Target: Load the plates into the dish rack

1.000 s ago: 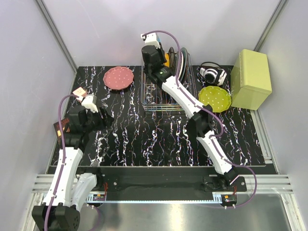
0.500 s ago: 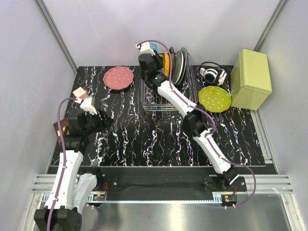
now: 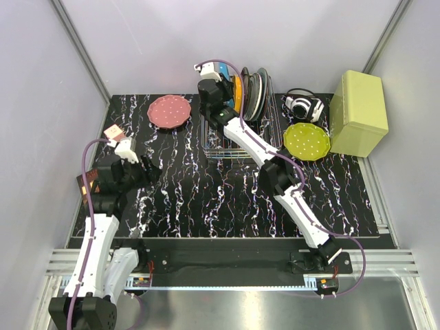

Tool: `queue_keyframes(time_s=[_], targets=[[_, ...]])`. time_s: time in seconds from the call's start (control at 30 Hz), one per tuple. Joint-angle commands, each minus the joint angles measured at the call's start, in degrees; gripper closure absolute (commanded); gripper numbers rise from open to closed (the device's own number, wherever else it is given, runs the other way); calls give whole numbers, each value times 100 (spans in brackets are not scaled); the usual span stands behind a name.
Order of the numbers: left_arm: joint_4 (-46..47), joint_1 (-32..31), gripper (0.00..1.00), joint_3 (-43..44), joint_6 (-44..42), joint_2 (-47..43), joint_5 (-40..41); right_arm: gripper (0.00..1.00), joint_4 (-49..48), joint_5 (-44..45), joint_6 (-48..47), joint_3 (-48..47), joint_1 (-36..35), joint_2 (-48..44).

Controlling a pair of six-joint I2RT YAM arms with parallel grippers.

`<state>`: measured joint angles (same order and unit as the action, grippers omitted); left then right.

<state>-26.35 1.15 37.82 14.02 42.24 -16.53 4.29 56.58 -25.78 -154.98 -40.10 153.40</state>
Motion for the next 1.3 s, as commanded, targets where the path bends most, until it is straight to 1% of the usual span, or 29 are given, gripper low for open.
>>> queue_keyframes(time_s=[0.0,0.27,0.37,0.43,0.47,0.63,0.7,0.73,0.83,0.87,0.93,1.0,1.03,1.07,1.17,1.2,1.27], targets=[[323,26,37,-65,48,-14,-157,100,-799,214,82,-270,-33,-91],[350,44,36,-126,66,21,-140,100,-711,187,284,-121,-33,14],[297,61,28,-117,153,39,-87,100,-711,187,310,-112,-25,111],[236,52,26,-47,145,65,-52,100,-711,196,345,-94,-25,172],[105,61,1,-3,162,100,192,100,-711,213,354,-68,-16,216],[-177,61,1,418,-250,355,615,99,-746,240,328,-41,-25,295],[-239,61,1,602,-391,408,643,93,-772,266,319,-6,-24,287],[-257,61,1,664,-461,469,669,86,-781,301,319,46,-25,261],[-274,61,1,753,-479,574,757,83,-1009,371,214,274,-33,103],[-274,52,1,762,-453,601,757,79,-1184,380,162,336,-42,-2],[-196,61,1,770,-453,628,748,74,-1421,433,-32,476,-51,-108],[-21,61,1,788,-558,689,801,57,-1597,494,-338,573,-95,-293],[233,61,1,814,-671,750,958,50,-1903,521,-470,748,-121,-354],[340,61,1,867,-725,820,1055,47,-2037,521,-611,837,-147,-512],[762,52,1,1288,-1050,1347,1284,41,-2590,556,-1278,1197,-209,-802],[815,61,1,1585,-1103,1679,1319,39,-2705,582,-1385,1276,-261,-864],[886,61,1,1894,-1208,2015,1416,39,-2916,618,-1639,1400,-314,-1031]])
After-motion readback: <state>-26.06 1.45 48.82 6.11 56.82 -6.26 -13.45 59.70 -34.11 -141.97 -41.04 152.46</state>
